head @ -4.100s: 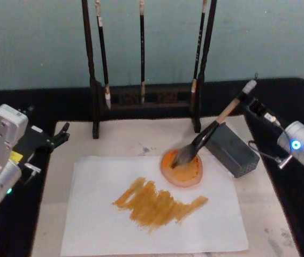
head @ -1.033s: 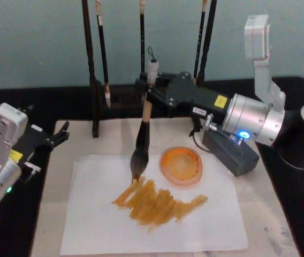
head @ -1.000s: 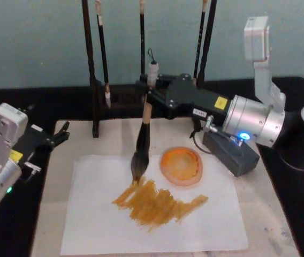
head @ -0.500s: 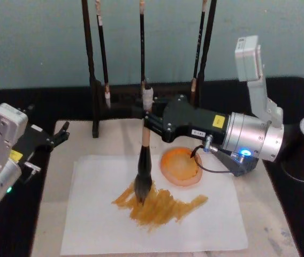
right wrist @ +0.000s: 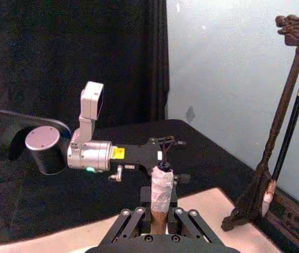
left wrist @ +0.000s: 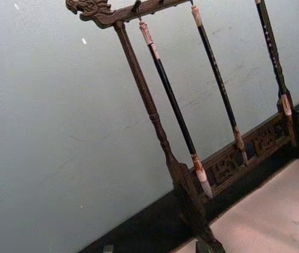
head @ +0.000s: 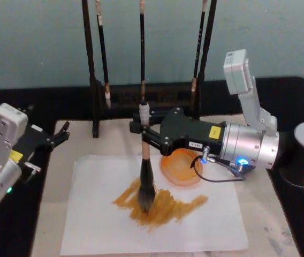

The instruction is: Pick up the brush from the inkstone, write on the paper, then place the brush back to its original position.

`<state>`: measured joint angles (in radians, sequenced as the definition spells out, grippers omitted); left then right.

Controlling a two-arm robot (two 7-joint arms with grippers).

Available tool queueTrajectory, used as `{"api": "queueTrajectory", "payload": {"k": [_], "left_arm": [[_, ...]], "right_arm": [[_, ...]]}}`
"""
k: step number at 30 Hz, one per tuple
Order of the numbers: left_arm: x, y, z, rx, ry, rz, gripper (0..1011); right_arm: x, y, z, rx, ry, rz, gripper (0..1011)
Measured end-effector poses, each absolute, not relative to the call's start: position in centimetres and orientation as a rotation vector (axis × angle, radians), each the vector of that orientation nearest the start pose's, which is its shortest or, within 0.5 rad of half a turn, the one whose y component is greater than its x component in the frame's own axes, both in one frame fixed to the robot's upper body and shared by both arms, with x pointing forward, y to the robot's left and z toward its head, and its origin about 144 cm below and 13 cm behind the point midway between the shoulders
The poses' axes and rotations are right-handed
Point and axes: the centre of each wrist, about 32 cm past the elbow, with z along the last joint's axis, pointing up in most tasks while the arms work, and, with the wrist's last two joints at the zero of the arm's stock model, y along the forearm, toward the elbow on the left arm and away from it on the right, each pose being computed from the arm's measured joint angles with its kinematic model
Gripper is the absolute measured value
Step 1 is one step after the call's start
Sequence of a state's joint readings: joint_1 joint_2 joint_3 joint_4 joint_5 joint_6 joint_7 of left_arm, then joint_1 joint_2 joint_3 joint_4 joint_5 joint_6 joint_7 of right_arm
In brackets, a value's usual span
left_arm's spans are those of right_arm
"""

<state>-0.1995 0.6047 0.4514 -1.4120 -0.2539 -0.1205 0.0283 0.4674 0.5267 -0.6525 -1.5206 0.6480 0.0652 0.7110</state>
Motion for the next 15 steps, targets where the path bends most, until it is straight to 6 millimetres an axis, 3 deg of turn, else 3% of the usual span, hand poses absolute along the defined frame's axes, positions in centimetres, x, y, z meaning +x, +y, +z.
{"api": "queueTrajectory", "payload": {"k": [15], "left_arm": [[48.86, 30.97, 113.98, 0.304, -0.285, 1.248, 1009]], "right_arm": [[53.98, -21.86, 122.20, -0.087, -0.028, -0.355, 161]]}}
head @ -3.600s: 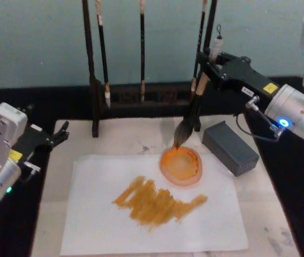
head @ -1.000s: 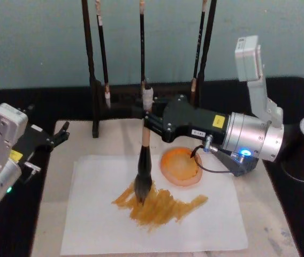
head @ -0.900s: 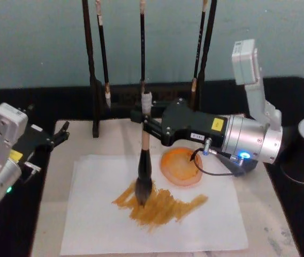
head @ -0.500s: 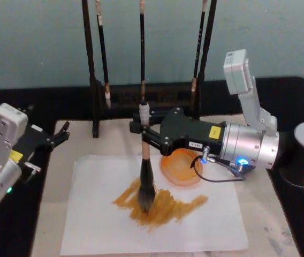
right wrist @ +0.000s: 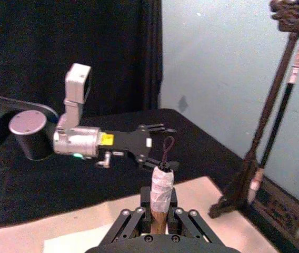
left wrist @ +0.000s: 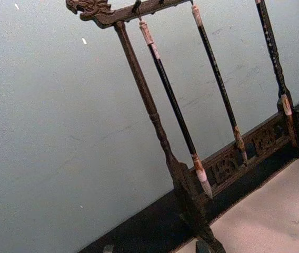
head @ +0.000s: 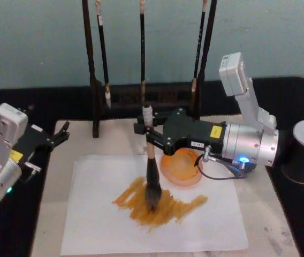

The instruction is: Pick up the brush from the inkstone, write on the paper, then place the brush back to its original position.

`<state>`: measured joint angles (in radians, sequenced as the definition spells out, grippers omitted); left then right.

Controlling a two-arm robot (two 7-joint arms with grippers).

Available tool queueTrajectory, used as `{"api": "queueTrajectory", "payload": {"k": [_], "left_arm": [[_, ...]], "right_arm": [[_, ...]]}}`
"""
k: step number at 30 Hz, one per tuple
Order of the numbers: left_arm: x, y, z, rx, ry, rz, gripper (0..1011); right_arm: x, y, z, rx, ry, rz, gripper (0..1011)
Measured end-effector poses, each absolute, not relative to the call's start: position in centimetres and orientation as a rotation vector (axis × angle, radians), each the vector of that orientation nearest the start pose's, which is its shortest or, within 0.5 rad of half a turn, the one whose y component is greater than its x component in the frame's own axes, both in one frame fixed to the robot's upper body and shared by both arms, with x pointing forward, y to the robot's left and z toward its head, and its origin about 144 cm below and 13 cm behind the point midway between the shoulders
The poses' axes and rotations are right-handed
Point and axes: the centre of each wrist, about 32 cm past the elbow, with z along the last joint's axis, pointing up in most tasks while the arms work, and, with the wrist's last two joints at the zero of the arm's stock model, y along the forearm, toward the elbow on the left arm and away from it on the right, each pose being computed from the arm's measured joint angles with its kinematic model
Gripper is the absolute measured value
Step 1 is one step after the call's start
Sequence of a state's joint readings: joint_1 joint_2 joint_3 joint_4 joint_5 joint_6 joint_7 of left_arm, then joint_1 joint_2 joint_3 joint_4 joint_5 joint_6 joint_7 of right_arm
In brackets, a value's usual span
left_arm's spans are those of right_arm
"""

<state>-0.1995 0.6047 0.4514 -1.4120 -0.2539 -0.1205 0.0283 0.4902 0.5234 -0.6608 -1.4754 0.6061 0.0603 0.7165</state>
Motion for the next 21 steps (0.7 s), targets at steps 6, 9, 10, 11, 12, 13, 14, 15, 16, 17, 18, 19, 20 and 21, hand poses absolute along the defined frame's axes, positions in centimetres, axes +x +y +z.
{"api": "queueTrajectory", "payload": {"k": [6, 9, 10, 11, 12, 13, 14, 15, 16, 17, 18, 19, 20, 21], "left_arm": [[48.9, 31.0, 114.0, 0.304, -0.285, 1.248, 1010], [48.9, 31.0, 114.0, 0.304, -0.285, 1.248, 1010], [48.9, 31.0, 114.0, 0.304, -0.285, 1.248, 1010], [48.9, 31.0, 114.0, 0.305, -0.285, 1.248, 1010], [48.9, 31.0, 114.0, 0.304, -0.285, 1.248, 1010], [48.9, 31.0, 114.0, 0.305, -0.285, 1.248, 1010], [48.9, 31.0, 114.0, 0.304, -0.285, 1.248, 1010], [48.9, 31.0, 114.0, 0.304, -0.285, 1.248, 1010], [48.9, 31.0, 114.0, 0.304, -0.285, 1.248, 1010], [48.9, 31.0, 114.0, 0.304, -0.285, 1.248, 1010], [48.9, 31.0, 114.0, 0.304, -0.285, 1.248, 1010], [48.9, 31.0, 114.0, 0.305, -0.285, 1.248, 1010], [48.9, 31.0, 114.0, 0.304, -0.285, 1.248, 1010], [48.9, 31.0, 114.0, 0.304, -0.285, 1.248, 1010]], "right_arm": [[54.4, -22.7, 122.2, -0.093, -0.038, -0.407, 161], [54.6, -23.0, 122.1, -0.093, -0.039, -0.423, 161], [54.7, -23.2, 122.2, -0.093, -0.041, -0.433, 161], [54.7, -23.2, 122.2, -0.093, -0.041, -0.437, 161], [54.8, -23.3, 122.2, -0.092, -0.041, -0.440, 161], [54.8, -23.4, 122.2, -0.092, -0.042, -0.444, 161], [54.8, -23.4, 122.2, -0.090, -0.043, -0.447, 161], [54.9, -23.5, 122.3, -0.089, -0.043, -0.449, 161], [54.9, -23.5, 122.3, -0.088, -0.044, -0.450, 161], [54.9, -23.4, 122.4, -0.085, -0.046, -0.449, 161], [54.9, -23.4, 122.5, -0.082, -0.048, -0.448, 161], [54.9, -23.3, 122.6, -0.079, -0.052, -0.442, 161], [54.9, -23.3, 122.6, -0.079, -0.052, -0.442, 161], [54.9, -23.1, 122.9, -0.072, -0.059, -0.433, 161]]}}
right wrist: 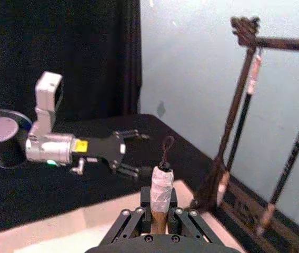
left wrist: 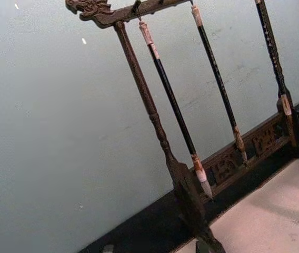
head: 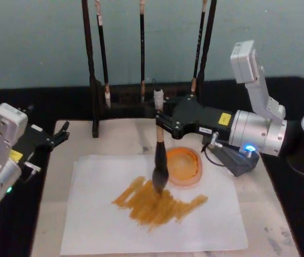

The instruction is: Pick up the brush from the inkstone, write on the paper, then place the brush back to its original position.

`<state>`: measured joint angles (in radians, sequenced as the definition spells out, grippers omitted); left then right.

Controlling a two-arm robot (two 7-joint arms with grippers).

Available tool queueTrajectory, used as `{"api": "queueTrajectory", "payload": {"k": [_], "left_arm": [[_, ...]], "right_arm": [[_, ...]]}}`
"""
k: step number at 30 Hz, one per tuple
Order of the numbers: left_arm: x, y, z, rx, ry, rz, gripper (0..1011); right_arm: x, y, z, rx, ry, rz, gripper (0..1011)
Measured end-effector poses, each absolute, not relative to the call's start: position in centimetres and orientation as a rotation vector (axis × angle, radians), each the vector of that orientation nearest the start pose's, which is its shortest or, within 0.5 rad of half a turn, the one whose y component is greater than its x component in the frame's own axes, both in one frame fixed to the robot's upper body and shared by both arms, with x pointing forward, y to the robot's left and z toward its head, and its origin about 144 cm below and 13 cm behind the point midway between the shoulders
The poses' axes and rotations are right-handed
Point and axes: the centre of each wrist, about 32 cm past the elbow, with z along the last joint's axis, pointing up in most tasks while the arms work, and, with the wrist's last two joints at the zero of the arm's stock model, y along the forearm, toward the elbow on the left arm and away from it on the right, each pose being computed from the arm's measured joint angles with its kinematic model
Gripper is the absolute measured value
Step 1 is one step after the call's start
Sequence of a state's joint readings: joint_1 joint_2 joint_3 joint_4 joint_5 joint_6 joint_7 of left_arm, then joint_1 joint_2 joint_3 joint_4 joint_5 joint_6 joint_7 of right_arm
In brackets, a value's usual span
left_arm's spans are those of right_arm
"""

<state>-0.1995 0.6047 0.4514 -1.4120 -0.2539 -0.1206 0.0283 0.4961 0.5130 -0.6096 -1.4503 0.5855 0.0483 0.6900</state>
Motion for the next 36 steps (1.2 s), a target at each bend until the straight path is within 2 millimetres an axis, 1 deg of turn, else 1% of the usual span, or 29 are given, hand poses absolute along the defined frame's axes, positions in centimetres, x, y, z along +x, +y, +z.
{"api": "queueTrajectory", "payload": {"k": [5, 8, 17, 26, 36], "left_arm": [[48.9, 31.0, 114.0, 0.304, -0.285, 1.248, 1010], [48.9, 31.0, 114.0, 0.304, -0.285, 1.248, 1010], [48.9, 31.0, 114.0, 0.304, -0.285, 1.248, 1010], [48.9, 31.0, 114.0, 0.304, -0.285, 1.248, 1010], [48.9, 31.0, 114.0, 0.304, -0.285, 1.248, 1010]], "right_arm": [[54.8, -22.3, 123.7, -0.052, -0.081, -0.399, 161], [54.7, -21.4, 124.2, -0.034, -0.092, -0.367, 161], [54.1, -19.8, 124.2, -0.016, -0.085, -0.302, 161], [53.6, -19.2, 123.4, -0.033, -0.061, -0.274, 161], [53.8, -19.8, 122.3, -0.075, -0.047, -0.291, 161]]}}
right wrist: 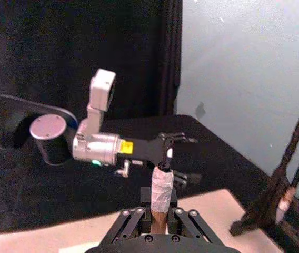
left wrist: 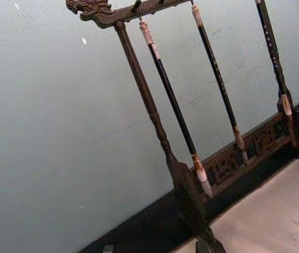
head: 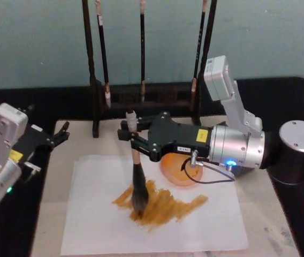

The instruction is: Pick up the brush from the inkstone, write on the paper, then place the brush back to its original position.

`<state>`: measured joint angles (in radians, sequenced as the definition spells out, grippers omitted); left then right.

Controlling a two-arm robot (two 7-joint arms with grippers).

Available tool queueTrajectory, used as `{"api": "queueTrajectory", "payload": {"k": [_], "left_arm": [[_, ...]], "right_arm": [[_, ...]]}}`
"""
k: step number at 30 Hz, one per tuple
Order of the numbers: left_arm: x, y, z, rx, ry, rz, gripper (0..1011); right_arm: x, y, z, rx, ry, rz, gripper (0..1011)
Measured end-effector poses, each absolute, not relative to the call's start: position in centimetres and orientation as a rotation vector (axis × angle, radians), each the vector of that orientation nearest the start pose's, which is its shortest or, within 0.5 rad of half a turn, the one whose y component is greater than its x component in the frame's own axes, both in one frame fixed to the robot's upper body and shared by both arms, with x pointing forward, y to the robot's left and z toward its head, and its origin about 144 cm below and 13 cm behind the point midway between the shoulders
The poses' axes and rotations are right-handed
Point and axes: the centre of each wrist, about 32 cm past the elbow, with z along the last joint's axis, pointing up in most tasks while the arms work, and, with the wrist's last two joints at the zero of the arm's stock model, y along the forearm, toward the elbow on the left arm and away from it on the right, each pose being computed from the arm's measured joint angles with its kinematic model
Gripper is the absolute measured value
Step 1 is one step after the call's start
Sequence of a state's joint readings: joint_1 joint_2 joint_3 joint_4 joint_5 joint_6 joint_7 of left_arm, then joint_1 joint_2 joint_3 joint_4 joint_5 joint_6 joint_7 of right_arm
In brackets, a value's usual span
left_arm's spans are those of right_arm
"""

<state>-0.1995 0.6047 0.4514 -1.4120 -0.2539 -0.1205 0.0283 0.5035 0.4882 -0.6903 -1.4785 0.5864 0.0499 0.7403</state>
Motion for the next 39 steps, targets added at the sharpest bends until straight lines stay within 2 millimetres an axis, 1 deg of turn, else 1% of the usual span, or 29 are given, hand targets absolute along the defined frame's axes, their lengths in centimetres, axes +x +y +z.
{"api": "queueTrajectory", "payload": {"k": [5, 26, 39], "left_arm": [[48.9, 31.0, 114.0, 0.304, -0.285, 1.248, 1010], [48.9, 31.0, 114.0, 0.304, -0.285, 1.248, 1010], [48.9, 31.0, 114.0, 0.305, -0.285, 1.248, 1010]], "right_arm": [[54.1, -20.3, 121.9, -0.087, -0.042, -0.316, 161], [54.7, -21.8, 121.6, -0.090, -0.037, -0.406, 161], [54.8, -21.9, 122.0, -0.061, -0.040, -0.417, 161]]}}
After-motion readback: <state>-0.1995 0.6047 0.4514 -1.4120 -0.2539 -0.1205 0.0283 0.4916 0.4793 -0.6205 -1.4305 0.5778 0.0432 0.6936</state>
